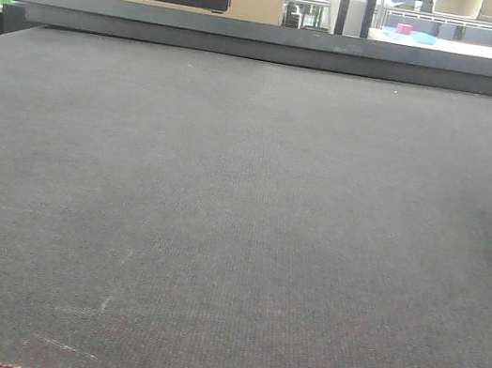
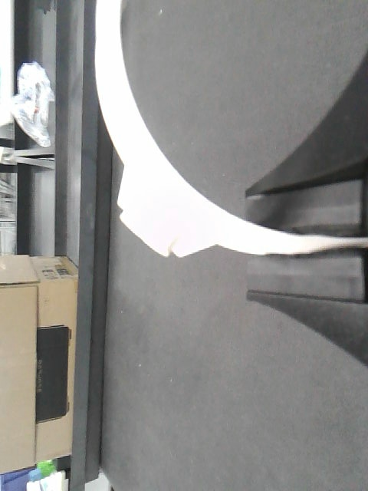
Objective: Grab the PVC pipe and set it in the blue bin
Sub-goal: 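Raise both held pipe pieces high above the table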
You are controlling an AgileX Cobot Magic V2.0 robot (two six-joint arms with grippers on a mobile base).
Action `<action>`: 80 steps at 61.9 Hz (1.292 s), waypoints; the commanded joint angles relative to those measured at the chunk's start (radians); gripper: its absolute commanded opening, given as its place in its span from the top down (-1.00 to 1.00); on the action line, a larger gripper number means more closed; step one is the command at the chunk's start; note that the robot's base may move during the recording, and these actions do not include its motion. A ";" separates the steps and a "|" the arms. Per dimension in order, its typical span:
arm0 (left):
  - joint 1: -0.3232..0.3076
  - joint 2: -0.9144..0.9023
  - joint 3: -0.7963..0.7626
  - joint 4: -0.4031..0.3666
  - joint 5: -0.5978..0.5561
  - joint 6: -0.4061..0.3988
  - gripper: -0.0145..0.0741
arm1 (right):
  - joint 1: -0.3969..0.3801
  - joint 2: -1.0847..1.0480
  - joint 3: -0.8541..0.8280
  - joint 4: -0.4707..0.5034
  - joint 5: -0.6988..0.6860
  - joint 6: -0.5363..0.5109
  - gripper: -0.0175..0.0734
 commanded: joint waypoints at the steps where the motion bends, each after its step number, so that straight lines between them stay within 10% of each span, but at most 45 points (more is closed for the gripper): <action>1: -0.007 -0.069 0.028 -0.019 -0.063 -0.001 0.92 | -0.001 -0.064 0.039 -0.016 -0.063 -0.008 0.96; 80: -0.007 -0.168 0.033 0.044 -0.146 -0.001 0.92 | -0.001 -0.123 0.045 -0.017 -0.058 -0.008 0.96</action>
